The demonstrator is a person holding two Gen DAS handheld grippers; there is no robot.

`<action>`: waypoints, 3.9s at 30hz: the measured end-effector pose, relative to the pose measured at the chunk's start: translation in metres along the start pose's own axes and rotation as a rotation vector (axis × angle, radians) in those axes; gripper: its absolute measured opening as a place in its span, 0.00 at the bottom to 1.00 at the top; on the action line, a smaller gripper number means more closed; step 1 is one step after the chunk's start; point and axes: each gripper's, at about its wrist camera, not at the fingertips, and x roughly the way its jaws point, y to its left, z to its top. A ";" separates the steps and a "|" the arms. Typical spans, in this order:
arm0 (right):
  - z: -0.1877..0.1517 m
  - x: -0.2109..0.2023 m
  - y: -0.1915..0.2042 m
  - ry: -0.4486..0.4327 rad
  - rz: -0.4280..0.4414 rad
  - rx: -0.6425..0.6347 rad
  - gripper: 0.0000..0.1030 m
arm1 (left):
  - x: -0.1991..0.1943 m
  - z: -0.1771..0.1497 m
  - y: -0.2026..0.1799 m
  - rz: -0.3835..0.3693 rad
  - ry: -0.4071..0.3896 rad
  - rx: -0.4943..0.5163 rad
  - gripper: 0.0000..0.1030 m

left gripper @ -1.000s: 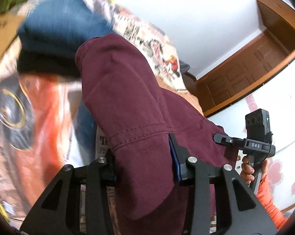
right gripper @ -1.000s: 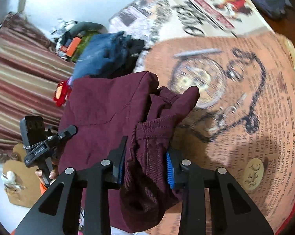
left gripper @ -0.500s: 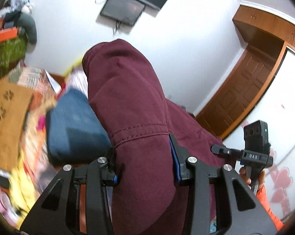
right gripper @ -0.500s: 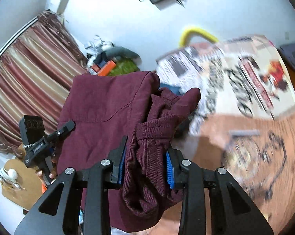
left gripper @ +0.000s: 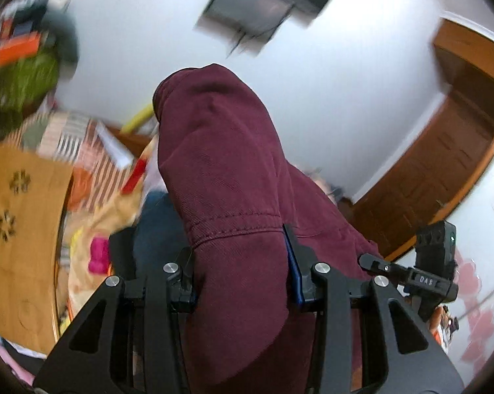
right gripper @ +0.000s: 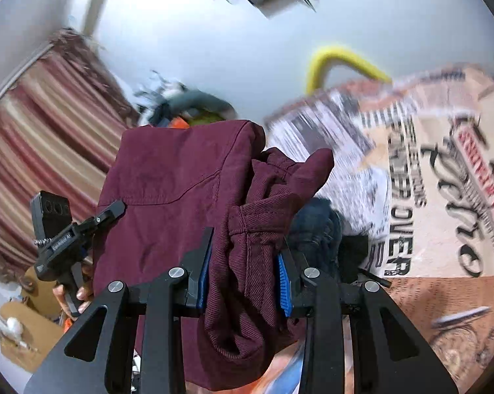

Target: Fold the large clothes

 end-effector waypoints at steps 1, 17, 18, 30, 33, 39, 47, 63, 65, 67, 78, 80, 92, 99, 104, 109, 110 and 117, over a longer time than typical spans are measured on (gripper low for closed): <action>-0.001 0.018 -0.010 0.027 -0.018 0.017 0.29 | 0.022 -0.007 0.017 0.040 0.044 -0.010 0.39; -0.035 0.011 -0.013 0.060 -0.282 -0.134 0.45 | 0.020 -0.050 0.022 0.301 0.053 0.109 0.54; -0.038 -0.001 -0.004 0.049 -0.290 -0.153 0.45 | 0.010 -0.053 0.016 0.305 0.052 0.118 0.54; -0.069 -0.134 0.117 -0.246 -0.188 -0.410 0.45 | -0.173 -0.097 -0.130 0.279 -0.257 0.321 0.54; -0.090 -0.164 0.139 -0.329 -0.130 -0.438 0.45 | -0.209 -0.120 -0.160 0.270 -0.344 0.354 0.54; -0.150 -0.215 0.180 -0.517 -0.111 -0.561 0.45 | -0.266 -0.187 -0.207 0.260 -0.528 0.391 0.54; -0.211 -0.231 0.196 -0.675 -0.138 -0.616 0.45 | -0.298 -0.261 -0.234 0.301 -0.697 0.436 0.55; -0.233 -0.222 0.189 -0.690 -0.285 -0.572 0.89 | -0.289 -0.297 -0.226 0.345 -0.723 0.335 0.99; -0.236 -0.222 0.187 -0.684 -0.287 -0.568 0.89 | -0.288 -0.298 -0.224 0.346 -0.718 0.327 0.99; -0.234 -0.222 0.185 -0.676 -0.281 -0.556 0.89 | -0.286 -0.297 -0.221 0.352 -0.713 0.320 0.99; -0.237 -0.223 0.178 -0.655 -0.289 -0.535 0.89 | -0.278 -0.300 -0.221 0.371 -0.696 0.320 0.99; -0.237 -0.222 0.179 -0.652 -0.296 -0.539 0.89 | -0.276 -0.300 -0.221 0.375 -0.692 0.321 1.00; -0.238 -0.223 0.182 -0.620 -0.300 -0.544 0.89 | -0.268 -0.303 -0.221 0.382 -0.670 0.335 1.00; -0.237 -0.225 0.182 -0.615 -0.308 -0.542 0.89 | -0.265 -0.302 -0.218 0.372 -0.660 0.321 1.00; -0.238 -0.228 0.180 -0.616 -0.306 -0.535 0.89 | -0.265 -0.301 -0.218 0.367 -0.658 0.318 1.00; -0.239 -0.233 0.179 -0.621 -0.307 -0.531 0.89 | -0.263 -0.299 -0.217 0.356 -0.646 0.313 1.00; -0.239 -0.234 0.178 -0.622 -0.306 -0.529 0.89 | -0.263 -0.299 -0.217 0.356 -0.644 0.313 1.00; -0.240 -0.235 0.178 -0.626 -0.305 -0.526 0.89 | -0.260 -0.299 -0.219 0.347 -0.633 0.320 1.00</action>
